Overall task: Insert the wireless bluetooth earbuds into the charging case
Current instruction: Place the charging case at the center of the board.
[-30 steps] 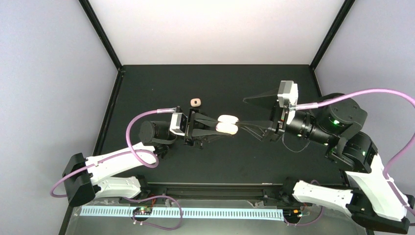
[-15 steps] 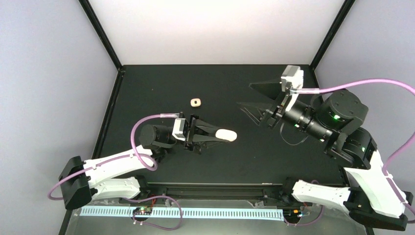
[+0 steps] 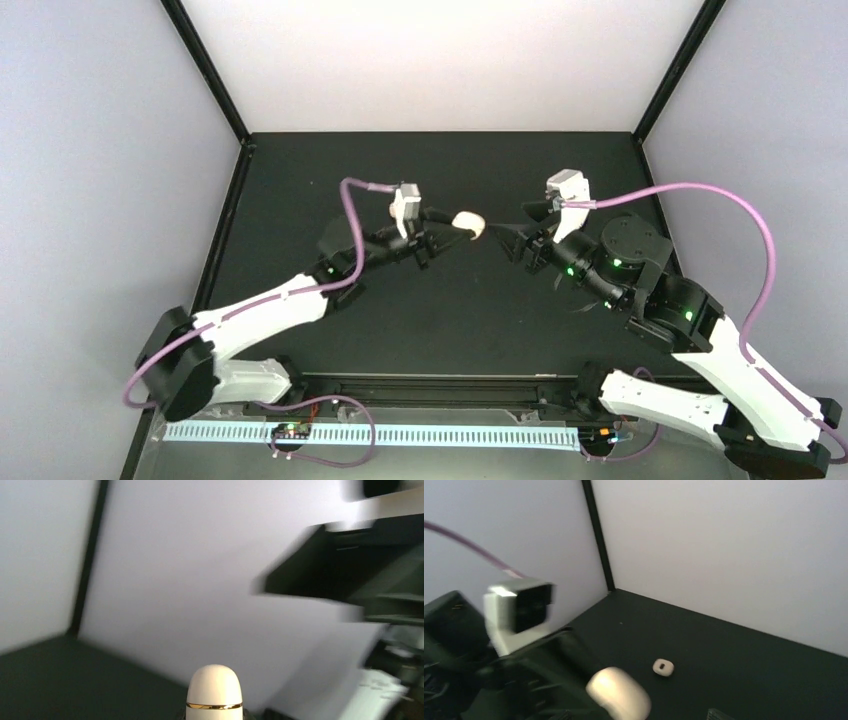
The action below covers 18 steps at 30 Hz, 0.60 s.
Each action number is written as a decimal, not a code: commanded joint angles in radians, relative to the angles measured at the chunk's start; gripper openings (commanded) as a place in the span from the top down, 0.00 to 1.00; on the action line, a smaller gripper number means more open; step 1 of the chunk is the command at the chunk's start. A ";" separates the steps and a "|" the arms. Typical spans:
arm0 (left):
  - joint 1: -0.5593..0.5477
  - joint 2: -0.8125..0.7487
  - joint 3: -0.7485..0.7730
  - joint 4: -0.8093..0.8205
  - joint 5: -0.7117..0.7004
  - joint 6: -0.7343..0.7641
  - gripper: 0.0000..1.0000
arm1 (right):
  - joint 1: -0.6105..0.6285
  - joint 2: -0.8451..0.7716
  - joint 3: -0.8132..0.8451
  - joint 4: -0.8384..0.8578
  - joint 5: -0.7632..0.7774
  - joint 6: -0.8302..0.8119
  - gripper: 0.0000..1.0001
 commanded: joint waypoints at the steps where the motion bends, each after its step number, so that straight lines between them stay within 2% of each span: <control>1: 0.136 0.188 0.045 -0.214 -0.071 -0.223 0.99 | -0.001 -0.035 -0.086 0.027 0.132 0.077 0.30; 3: 0.185 0.293 0.065 -0.205 -0.020 -0.271 0.98 | -0.002 -0.043 -0.131 0.027 0.122 0.094 0.31; 11: 0.261 0.685 0.267 -0.287 -0.007 -0.292 0.98 | -0.001 -0.065 -0.235 0.032 0.094 0.129 0.30; 18: 0.294 0.863 0.412 -0.363 -0.041 -0.297 0.98 | 0.000 -0.092 -0.254 0.020 0.116 0.119 0.30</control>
